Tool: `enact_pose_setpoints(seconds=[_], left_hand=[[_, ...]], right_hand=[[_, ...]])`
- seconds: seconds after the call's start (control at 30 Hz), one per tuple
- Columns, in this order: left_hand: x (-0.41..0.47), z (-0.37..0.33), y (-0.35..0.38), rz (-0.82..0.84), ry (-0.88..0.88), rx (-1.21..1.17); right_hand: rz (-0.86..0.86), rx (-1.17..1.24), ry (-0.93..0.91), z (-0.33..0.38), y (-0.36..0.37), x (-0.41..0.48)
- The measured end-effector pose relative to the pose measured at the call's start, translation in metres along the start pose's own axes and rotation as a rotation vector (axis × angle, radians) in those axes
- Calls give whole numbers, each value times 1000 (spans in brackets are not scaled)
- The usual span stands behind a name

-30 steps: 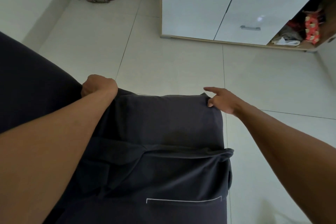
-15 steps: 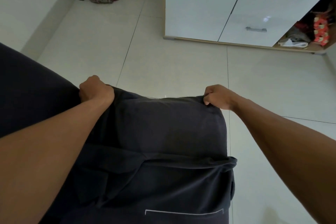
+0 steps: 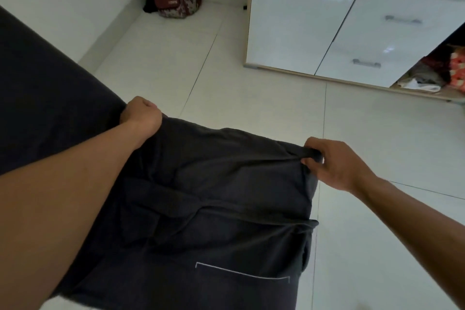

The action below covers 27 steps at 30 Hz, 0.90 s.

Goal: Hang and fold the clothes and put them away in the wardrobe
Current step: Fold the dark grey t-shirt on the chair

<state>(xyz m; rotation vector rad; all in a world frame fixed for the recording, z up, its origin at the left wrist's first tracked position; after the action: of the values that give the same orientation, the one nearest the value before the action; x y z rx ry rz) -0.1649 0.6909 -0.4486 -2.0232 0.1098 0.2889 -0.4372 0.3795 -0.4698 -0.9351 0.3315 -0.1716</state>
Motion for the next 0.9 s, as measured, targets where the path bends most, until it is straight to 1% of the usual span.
enact_pose_setpoints(seconds=[0.1, 0.17, 0.23, 0.33, 0.5, 0.57, 0.63, 0.7, 0.73, 0.8, 0.87, 0.9], left_hand=[[-8, 10, -16, -59, 15, -48], [-17, 16, -21, -69, 26, -69], [-26, 20, -24, -72, 24, -143], [-34, 20, -30, -39, 22, -245], [-39, 17, -31, 36, 70, -123], [-39, 14, -26, 65, 84, -119], [-42, 10, -24, 96, 57, -163], [-40, 1, -19, 142, 32, -211], [-38, -3, -18, 149, 22, -198], [-32, -6, -15, 126, -56, -193], [-26, -8, -8, 153, -127, -192], [-23, -10, -4, 167, -127, -158]], right_hand=[[-14, -56, -66, 2, 9, -24], [-67, -125, -54, -1, 17, -39], [-129, -182, -25, -2, 26, -52], [-159, -93, 84, -6, 35, -64], [-117, 58, 192, 2, 47, -75], [-81, 167, 288, 4, 45, -72], [-56, 250, 350, 7, 40, -61], [-55, 262, 372, 7, 33, -47], [-51, 270, 379, 6, 31, -39], [-18, 286, 380, 3, 30, -24], [27, 259, 355, -2, 32, -10], [30, 262, 352, -4, 32, -4]])
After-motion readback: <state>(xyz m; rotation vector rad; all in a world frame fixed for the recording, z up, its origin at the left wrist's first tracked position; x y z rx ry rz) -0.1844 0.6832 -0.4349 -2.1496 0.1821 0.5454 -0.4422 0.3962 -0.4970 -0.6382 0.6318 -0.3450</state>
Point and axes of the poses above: each hand's wrist, its own x-axis towards the middle knuckle, its own y-axis out of the palm, z = x × y, the point moved 7 cm from there along x, towards the middle knuckle, and after that the axes turned 7 degrees about x, right-handed, at the moved point
